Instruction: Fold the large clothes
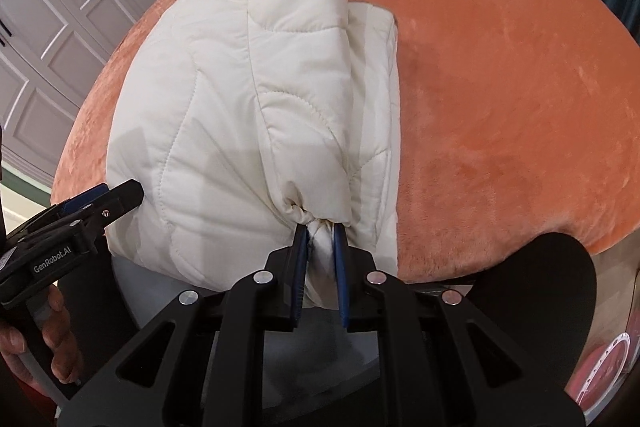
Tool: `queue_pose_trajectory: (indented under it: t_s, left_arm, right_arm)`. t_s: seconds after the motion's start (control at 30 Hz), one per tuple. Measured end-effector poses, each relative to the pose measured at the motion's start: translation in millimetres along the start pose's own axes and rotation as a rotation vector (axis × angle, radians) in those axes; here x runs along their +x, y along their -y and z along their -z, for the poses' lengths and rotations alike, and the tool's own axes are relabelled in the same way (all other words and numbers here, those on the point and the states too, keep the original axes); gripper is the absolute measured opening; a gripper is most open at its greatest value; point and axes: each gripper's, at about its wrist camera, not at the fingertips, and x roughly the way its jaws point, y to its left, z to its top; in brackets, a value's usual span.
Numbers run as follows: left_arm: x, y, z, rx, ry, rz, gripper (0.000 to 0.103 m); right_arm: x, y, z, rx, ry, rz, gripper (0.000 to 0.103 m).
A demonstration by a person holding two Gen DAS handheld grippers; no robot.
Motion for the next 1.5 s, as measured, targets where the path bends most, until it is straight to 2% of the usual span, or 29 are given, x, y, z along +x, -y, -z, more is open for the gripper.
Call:
queue_pose_trajectory:
  t_s: [0.57, 0.8, 0.93, 1.07, 1.2, 1.27, 1.37, 1.5]
  left_arm:
    - [16.7, 2.3, 0.4, 0.025, 0.002, -0.05, 0.07]
    - [21.6, 0.8, 1.2, 0.036, 0.015, -0.057, 0.072]
    - [19.1, -1.9, 0.3, 0.02, 0.029, -0.04, 0.076]
    - [10.3, -17.5, -4.3, -0.035, 0.028, 0.021, 0.077]
    - [-9.7, -40.3, -14.7, -0.142, 0.046, 0.077, 0.076]
    - [-23.1, -53.7, -27.2, -0.184, 0.089, 0.079, 0.076]
    - [-32.7, -68.4, -51.6, -0.216, 0.127, 0.077, 0.076]
    - [-36.5, -76.7, -82.4, -0.245, 0.153, 0.065, 0.076]
  right_arm:
    - [23.1, 0.8, -0.8, 0.018, -0.039, -0.031, 0.012]
    - [24.0, 6.5, -0.9, 0.032, -0.038, -0.046, 0.013]
    - [9.9, 9.8, -0.5, 0.044, -0.013, -0.067, 0.014]
    - [-15.1, 12.3, -2.1, 0.057, 0.025, -0.104, 0.021]
    - [-45.8, 18.4, -13.3, 0.093, 0.088, -0.162, 0.042]
    - [-58.2, 20.1, -26.7, 0.096, 0.121, -0.174, 0.046]
    - [-71.4, 24.5, -64.1, 0.117, 0.18, -0.209, 0.056]
    - [-59.1, 29.5, -110.9, 0.187, 0.196, -0.237, 0.057]
